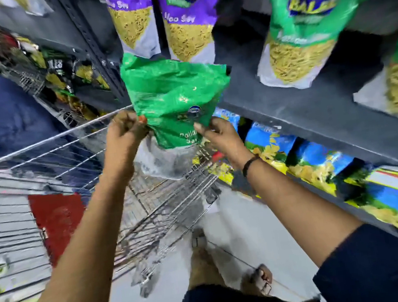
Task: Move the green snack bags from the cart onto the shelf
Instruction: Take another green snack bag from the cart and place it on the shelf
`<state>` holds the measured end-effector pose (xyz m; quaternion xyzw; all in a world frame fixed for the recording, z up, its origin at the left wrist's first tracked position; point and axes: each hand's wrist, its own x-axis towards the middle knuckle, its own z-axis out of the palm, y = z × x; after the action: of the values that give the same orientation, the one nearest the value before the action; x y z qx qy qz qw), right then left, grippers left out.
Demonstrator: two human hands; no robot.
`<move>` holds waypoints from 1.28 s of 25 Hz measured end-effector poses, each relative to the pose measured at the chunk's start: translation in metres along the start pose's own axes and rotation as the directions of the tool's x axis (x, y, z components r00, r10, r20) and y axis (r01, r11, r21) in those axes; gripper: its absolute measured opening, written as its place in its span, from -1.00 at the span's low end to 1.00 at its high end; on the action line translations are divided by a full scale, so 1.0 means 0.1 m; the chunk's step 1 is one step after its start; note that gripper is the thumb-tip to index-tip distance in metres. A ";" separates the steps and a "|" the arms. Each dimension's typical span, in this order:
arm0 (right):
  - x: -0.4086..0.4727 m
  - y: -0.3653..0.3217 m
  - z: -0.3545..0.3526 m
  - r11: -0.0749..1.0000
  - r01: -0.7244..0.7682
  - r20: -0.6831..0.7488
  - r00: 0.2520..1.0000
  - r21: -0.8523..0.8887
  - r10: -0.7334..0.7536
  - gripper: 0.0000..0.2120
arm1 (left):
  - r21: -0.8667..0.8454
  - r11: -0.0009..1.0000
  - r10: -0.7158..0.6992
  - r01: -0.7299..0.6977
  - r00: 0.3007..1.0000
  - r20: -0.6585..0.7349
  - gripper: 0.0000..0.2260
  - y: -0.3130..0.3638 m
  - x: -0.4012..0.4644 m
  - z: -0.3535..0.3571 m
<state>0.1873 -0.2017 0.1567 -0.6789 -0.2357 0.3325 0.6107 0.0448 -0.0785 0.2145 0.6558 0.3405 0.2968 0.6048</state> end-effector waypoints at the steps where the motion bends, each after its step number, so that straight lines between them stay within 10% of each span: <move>1: -0.12 -0.04 -0.13 1.000 0.018 -0.026 0.999 -0.012 -0.018 -0.94 | -0.015 1.000 0.011 -0.010 1.000 0.016 -0.78 0.13 -0.10 0.11; 7: -0.96 -0.28 -1.37 0.990 0.076 -0.350 0.930 -0.118 -0.113 -0.72 | 0.045 0.994 0.090 -0.104 0.966 0.244 -0.80 0.50 -0.62 1.16; 15: -2.20 -0.57 -3.19 0.979 0.077 -0.814 0.545 -0.187 -0.198 -0.67 | -0.029 0.902 0.351 -0.431 0.694 0.629 -0.83 0.88 -1.14 3.28; 18: -2.27 -0.52 -3.80 0.977 0.076 -0.829 0.519 -0.198 -0.208 -0.67 | -0.057 0.873 0.404 -0.484 0.655 0.639 -0.84 1.00 -1.27 3.88; 21: -2.16 -0.35 -4.63 0.981 0.077 -0.875 0.444 -0.177 -0.193 -0.27 | -0.072 0.889 0.392 -0.452 0.672 0.628 -0.78 1.11 -1.36 4.58; 25: -2.04 -0.36 -5.20 0.992 0.072 -0.859 0.495 -0.108 -0.129 -0.77 | -0.023 0.889 0.378 -0.458 0.704 0.602 -0.81 1.04 -1.39 5.22; 29: -1.98 -0.24 -5.37 0.956 -0.186 -0.866 0.487 -0.229 -0.113 -0.71 | -0.057 0.959 0.252 -0.279 0.737 0.627 -0.90 0.87 -1.53 5.46; 32: -2.08 -0.14 -4.95 0.998 0.032 -0.906 0.419 -0.055 -0.063 -0.48 | -0.105 0.994 0.086 -0.023 0.747 0.660 -0.79 0.74 -1.48 5.60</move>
<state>0.4154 -0.6835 0.2208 -0.7531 0.1062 -0.1062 0.6405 0.4124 -0.5318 0.2398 0.7003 0.0708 0.0774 0.7061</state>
